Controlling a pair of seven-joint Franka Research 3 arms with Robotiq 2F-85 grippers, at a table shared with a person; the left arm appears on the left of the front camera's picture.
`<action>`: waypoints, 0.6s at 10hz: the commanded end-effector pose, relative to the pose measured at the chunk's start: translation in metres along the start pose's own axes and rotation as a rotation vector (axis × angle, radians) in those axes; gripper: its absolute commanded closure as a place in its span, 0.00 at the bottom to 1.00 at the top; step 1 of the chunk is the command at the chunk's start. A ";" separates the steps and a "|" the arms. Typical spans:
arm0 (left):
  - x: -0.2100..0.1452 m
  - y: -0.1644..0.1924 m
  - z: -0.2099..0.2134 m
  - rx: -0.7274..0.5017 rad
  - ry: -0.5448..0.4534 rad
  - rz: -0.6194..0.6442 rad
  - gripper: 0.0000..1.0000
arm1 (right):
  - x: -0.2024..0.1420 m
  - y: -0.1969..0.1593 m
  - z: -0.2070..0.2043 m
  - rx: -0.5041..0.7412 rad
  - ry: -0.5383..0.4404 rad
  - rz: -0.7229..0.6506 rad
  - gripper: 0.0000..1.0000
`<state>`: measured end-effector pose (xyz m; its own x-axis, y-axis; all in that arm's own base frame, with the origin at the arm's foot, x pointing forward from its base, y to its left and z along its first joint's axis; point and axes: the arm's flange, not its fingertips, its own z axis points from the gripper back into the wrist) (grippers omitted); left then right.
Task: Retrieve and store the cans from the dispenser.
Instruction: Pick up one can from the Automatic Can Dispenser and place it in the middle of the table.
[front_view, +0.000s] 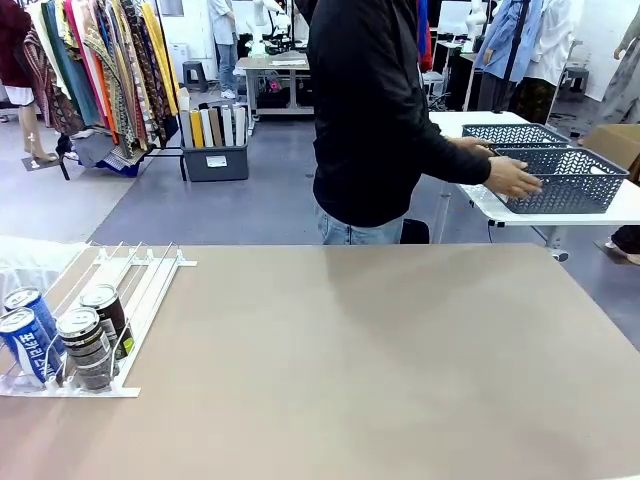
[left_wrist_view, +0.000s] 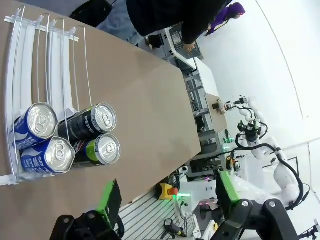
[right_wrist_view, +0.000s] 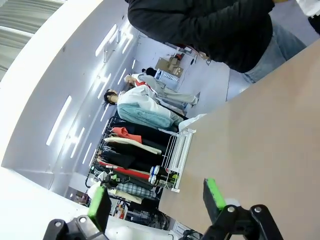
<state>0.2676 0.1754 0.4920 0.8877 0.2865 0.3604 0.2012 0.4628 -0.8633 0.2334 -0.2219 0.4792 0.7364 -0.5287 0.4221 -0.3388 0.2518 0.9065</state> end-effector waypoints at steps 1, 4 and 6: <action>0.000 0.002 0.002 -0.021 -0.015 -0.016 0.00 | 0.005 0.003 -0.002 0.015 -0.012 -0.003 0.00; -0.007 -0.028 -0.012 0.250 0.135 -0.081 0.00 | 0.005 0.003 -0.002 0.015 -0.012 -0.003 0.00; 0.008 -0.070 -0.044 0.746 0.358 -0.139 0.00 | 0.005 0.003 -0.002 0.015 -0.012 -0.003 0.00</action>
<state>0.2755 0.1280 0.5261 0.9405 0.0782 0.3305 0.1406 0.7962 -0.5885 0.2345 -0.2205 0.4783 0.7437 -0.5258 0.4129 -0.3252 0.2551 0.9106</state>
